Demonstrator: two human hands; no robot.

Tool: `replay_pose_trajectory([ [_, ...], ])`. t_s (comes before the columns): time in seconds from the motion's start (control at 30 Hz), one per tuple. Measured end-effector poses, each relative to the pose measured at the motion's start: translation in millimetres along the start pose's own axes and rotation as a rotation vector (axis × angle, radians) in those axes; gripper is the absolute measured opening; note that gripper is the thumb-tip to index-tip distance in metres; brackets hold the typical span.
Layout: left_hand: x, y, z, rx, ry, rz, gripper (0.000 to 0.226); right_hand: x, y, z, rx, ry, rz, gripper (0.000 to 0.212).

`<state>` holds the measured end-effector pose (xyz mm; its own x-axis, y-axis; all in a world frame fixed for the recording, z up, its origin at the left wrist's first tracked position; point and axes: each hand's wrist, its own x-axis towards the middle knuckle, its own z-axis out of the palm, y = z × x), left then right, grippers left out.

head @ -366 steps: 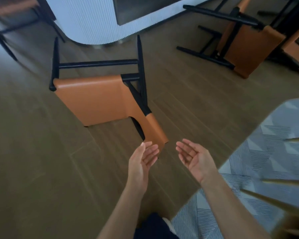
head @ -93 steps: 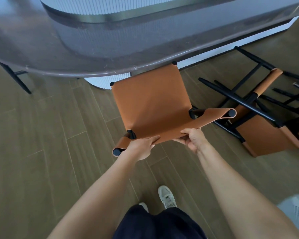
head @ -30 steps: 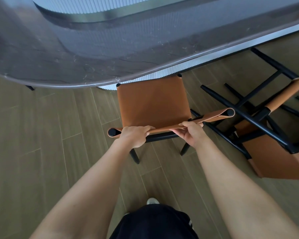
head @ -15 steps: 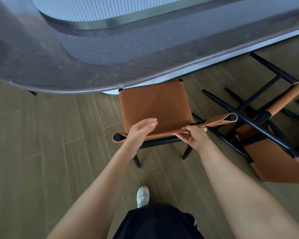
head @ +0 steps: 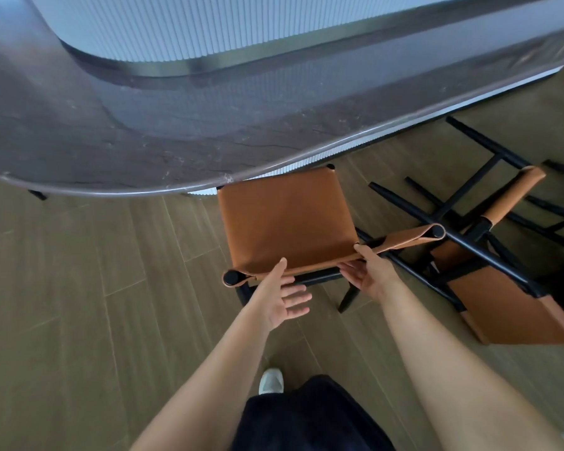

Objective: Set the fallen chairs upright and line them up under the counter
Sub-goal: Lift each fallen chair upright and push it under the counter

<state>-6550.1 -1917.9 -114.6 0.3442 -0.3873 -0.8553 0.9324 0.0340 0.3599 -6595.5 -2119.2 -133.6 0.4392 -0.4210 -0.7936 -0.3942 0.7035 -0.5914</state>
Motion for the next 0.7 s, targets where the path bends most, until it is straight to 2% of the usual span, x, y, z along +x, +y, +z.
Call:
replay_pose_trajectory([
  [0.1, 9, 4, 5, -0.199, 0.032, 0.029, 0.066, 0, -3, 0, 0.024, -0.004, 0.017, 0.024],
  [0.23, 21, 3, 17, -0.318, 0.135, 0.095, 0.059, 6, -16, -4, 0.113, 0.005, 0.029, 0.036],
  [0.4, 32, 4, 37, -0.531, 0.197, 0.152, 0.05, 16, -36, -7, 0.172, -0.042, 0.137, 0.022],
  [0.47, 36, 4, 48, -0.594, 0.239, 0.18, 0.045, 21, -41, -7, 0.158, -0.034, 0.168, 0.027],
  [0.57, 41, 9, 54, -0.664, 0.302, 0.199, 0.034, 28, -48, -3, 0.076, -0.047, 0.199, 0.027],
  [0.7, 42, 18, 50, -0.659, 0.314, 0.219, 0.019, 37, -55, -4, -0.048, -0.102, 0.23, 0.014],
])
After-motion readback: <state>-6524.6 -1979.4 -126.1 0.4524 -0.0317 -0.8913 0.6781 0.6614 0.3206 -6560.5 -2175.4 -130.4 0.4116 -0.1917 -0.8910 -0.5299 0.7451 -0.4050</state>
